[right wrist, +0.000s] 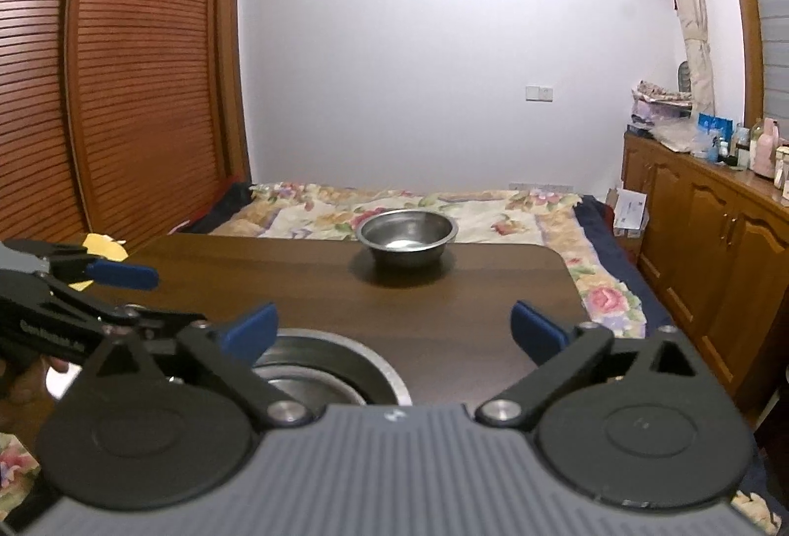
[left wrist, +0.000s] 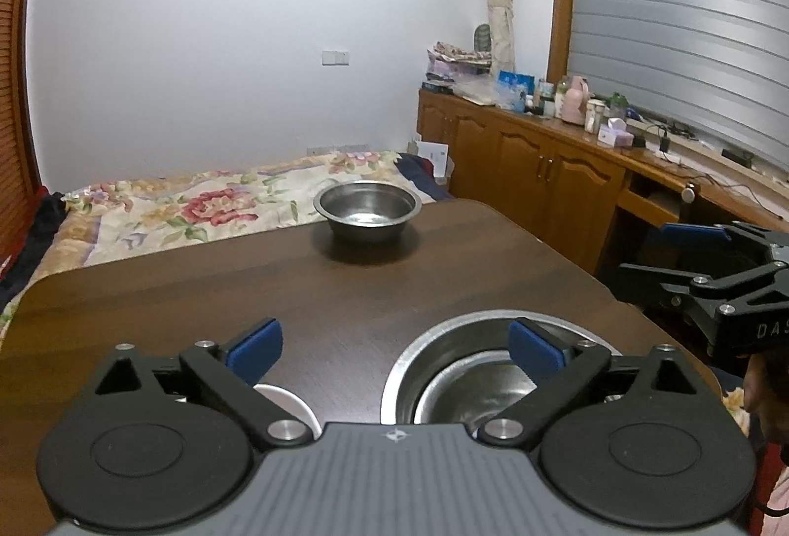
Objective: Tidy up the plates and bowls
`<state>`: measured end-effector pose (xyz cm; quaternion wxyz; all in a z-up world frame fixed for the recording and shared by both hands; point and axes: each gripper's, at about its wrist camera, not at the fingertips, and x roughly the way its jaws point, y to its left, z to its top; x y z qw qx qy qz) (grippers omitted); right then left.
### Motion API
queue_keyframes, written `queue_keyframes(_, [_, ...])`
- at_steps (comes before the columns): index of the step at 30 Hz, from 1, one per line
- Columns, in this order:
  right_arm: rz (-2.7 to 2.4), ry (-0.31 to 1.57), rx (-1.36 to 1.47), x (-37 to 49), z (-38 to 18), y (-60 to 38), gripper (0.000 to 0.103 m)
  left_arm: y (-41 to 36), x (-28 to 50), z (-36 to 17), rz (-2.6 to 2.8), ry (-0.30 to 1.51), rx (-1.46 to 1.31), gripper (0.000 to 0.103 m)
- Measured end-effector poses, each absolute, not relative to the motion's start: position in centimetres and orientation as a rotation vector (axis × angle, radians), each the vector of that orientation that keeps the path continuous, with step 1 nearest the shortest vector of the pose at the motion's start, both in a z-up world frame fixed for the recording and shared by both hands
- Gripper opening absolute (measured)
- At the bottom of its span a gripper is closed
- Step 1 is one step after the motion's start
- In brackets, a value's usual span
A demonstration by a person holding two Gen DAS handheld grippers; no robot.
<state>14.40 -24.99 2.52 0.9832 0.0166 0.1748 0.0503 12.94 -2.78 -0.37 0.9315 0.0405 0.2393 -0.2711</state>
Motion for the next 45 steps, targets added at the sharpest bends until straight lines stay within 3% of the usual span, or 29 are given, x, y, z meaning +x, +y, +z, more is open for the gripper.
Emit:
queue_keyframes(13, [0.093,0.354,0.047,15.5,2.7,-25.9,0.103,-3.0,14.7,0.6,-0.537,0.476,0.100,0.103])
queue_keyframes(29, [0.118,0.326,-0.001,22.5,4.9,-29.5,0.103,-5.3,24.0,1.6,-0.500,0.506,0.117,0.103])
queue_keyframes(38, [0.159,0.333,0.042,28.5,3.3,-30.3,0.103,-7.4,29.7,0.2,-0.484,0.569,0.120,0.102])
queue_keyframes(45, [0.197,0.393,0.139,33.1,0.3,-29.8,0.102,-8.6,33.8,-1.4,-0.479,0.611,0.090,0.095])
